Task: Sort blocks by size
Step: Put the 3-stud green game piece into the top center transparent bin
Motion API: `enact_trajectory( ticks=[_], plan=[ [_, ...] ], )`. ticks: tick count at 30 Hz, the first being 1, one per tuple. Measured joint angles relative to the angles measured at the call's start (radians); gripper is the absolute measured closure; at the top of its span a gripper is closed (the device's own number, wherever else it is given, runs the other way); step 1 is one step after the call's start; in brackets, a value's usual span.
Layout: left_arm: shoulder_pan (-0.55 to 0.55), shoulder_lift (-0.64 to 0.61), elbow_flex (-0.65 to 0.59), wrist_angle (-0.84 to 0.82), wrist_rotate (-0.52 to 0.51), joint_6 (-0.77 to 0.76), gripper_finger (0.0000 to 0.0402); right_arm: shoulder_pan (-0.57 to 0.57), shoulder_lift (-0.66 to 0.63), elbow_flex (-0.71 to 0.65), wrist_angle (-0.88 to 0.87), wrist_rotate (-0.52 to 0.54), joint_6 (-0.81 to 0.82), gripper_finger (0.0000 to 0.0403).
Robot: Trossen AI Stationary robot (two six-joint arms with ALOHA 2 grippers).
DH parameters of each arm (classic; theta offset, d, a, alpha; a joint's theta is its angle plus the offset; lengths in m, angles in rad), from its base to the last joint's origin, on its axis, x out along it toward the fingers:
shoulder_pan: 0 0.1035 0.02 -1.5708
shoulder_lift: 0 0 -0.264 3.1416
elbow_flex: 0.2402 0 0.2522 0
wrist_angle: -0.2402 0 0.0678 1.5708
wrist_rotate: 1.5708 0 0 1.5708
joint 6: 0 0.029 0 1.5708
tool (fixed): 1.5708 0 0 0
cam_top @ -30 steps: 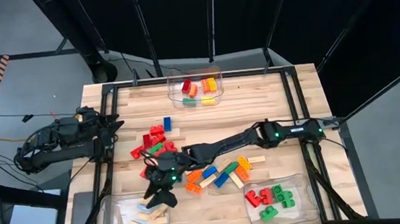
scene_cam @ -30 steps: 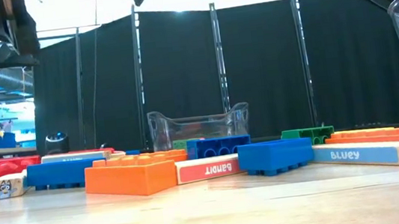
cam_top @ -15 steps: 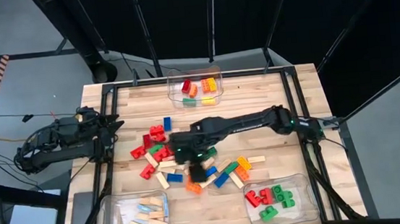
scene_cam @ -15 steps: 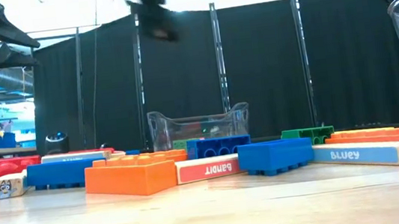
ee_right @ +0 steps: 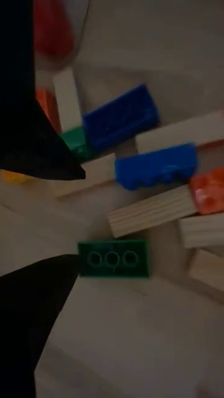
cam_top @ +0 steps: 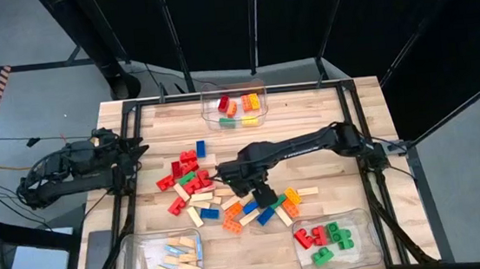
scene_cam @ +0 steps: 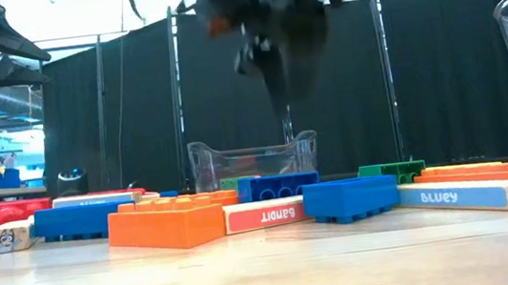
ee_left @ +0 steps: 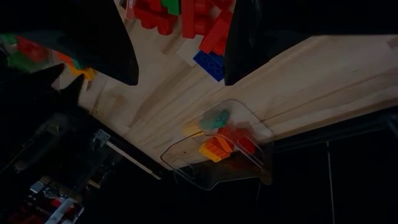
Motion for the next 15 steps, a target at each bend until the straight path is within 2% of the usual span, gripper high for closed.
enact_trajectory(
  ticks=[4, 11, 15],
  plan=[
    [0.0, 0.0, 0.0, 0.0, 0.0, 0.0, 0.0156, -0.012, 0.005, -0.106, 0.077, 0.032, -0.022, 0.0151],
    [0.0, 0.0, 0.0, 0.0, 0.0, -0.001, 0.0156, -0.029, 0.004, -0.167, 0.191, 0.097, -0.029, 0.0079],
    [0.0, 0.0, 0.0, 0.0, -0.009, -0.007, 0.0156, -0.04, 0.003, -0.21, 0.267, 0.088, -0.04, 0.0069]
  ],
)
